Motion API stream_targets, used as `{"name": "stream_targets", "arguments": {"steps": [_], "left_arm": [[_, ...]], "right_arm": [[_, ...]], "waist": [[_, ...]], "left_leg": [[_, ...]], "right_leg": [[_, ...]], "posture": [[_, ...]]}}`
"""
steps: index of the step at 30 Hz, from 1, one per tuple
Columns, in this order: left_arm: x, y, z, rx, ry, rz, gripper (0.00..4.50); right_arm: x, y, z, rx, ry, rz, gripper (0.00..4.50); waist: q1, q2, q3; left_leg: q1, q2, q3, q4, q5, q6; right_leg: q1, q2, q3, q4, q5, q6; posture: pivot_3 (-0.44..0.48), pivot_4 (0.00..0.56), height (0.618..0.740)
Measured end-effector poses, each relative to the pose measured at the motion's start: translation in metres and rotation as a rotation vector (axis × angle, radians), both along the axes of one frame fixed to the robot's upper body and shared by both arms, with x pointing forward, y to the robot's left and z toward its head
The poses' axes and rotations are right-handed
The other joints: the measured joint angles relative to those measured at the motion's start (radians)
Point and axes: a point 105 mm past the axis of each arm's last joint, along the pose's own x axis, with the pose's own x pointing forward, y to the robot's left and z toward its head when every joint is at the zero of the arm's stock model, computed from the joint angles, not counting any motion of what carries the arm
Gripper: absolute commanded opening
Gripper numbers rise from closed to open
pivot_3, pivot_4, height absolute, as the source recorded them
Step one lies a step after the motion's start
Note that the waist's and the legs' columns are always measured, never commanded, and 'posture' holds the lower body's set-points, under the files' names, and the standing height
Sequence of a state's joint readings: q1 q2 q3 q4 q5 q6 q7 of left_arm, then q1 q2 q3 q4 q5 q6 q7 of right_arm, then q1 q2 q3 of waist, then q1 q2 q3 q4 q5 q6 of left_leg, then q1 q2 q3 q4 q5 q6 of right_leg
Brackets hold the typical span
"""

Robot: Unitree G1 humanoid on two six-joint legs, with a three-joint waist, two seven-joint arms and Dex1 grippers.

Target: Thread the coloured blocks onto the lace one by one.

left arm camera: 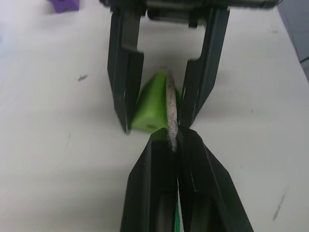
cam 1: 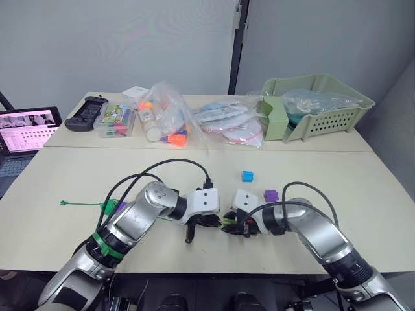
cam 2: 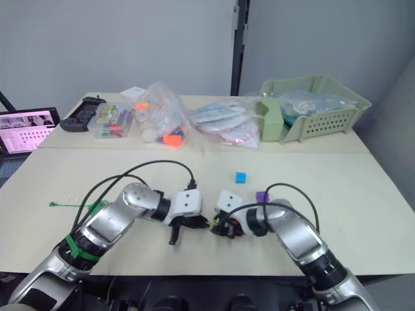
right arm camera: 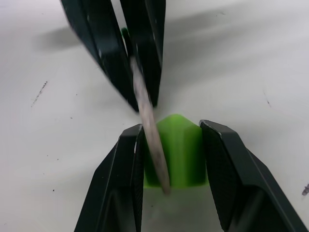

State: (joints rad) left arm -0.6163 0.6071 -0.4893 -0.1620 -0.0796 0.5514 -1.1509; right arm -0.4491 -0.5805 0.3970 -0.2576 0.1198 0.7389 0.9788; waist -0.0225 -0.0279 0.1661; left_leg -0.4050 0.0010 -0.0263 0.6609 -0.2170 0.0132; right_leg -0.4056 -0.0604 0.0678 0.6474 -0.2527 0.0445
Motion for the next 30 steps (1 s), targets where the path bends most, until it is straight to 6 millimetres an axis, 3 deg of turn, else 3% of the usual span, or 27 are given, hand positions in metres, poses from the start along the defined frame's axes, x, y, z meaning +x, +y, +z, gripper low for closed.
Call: {"name": "stream_targets", "arguments": {"steps": [6, 10, 30], "left_arm": [[0.005, 0.017, 0.003, 0.066, 0.002, 0.072, 0.0], [0.005, 0.008, 0.009, 0.058, 0.005, 0.09, 0.0], [-0.004, 0.008, 0.003, 0.103, 0.043, 0.062, 0.0]], "right_arm": [[-0.001, -0.005, 0.0, -0.017, 0.009, -0.007, 1.26], [-0.002, -0.003, 0.0, -0.014, 0.013, -0.003, 1.26], [-0.004, 0.0, 0.0, -0.015, 0.012, 0.003, 1.26]], "waist": [[0.009, 0.0, 0.0], [0.008, 0.0, 0.0], [0.005, 0.0, 0.0]], "left_leg": [[0.0, -0.001, 0.0, 0.0, 0.0, 0.0], [0.0, -0.001, 0.001, 0.0, 0.0, 0.0], [0.0, 0.0, 0.001, 0.0, 0.0, 0.0]], "right_leg": [[0.001, -0.001, 0.0, -0.002, 0.0, 0.001], [0.001, 0.0, 0.0, -0.001, 0.0, 0.001], [0.001, 0.0, 0.0, -0.001, 0.0, 0.0]], "posture": [[0.0, 0.15, 0.74], [0.0, 0.15, 0.74], [0.0, 0.15, 0.74]]}}
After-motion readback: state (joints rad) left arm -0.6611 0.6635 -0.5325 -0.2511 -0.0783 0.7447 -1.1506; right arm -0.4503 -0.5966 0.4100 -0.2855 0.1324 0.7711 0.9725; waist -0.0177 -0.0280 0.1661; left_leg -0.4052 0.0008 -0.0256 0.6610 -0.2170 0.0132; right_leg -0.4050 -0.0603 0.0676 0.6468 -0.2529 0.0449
